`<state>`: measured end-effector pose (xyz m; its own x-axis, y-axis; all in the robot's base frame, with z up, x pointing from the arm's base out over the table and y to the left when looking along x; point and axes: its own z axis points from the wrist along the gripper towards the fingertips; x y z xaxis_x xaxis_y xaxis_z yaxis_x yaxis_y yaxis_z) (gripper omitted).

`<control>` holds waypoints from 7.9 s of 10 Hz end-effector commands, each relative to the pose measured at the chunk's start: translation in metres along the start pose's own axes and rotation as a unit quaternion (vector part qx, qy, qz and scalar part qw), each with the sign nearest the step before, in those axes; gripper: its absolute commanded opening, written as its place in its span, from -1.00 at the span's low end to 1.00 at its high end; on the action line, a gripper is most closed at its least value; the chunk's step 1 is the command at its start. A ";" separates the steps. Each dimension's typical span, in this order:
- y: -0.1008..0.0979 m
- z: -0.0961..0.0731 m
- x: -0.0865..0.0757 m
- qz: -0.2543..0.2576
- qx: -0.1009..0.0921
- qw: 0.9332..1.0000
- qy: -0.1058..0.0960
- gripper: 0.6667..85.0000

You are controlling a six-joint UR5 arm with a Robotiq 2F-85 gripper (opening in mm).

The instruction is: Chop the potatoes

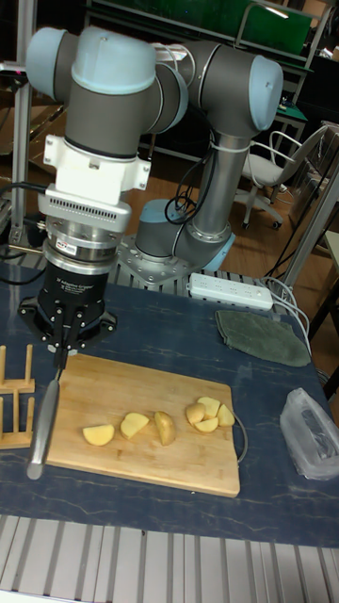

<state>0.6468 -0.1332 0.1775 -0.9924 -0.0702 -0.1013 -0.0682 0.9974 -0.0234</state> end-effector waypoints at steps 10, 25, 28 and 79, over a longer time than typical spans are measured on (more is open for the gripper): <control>0.004 -0.001 0.011 -0.084 -0.012 0.996 0.020 -0.99; 0.062 0.010 -0.013 -0.019 -0.058 0.998 -0.027 -0.99; 0.064 0.010 -0.012 -0.014 -0.061 0.998 -0.026 -0.99; 0.193 0.061 0.035 -0.120 -0.023 0.992 0.017 -0.99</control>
<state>0.6039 0.0533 0.1064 -0.9485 -0.3108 -0.0611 -0.3105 0.9504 -0.0145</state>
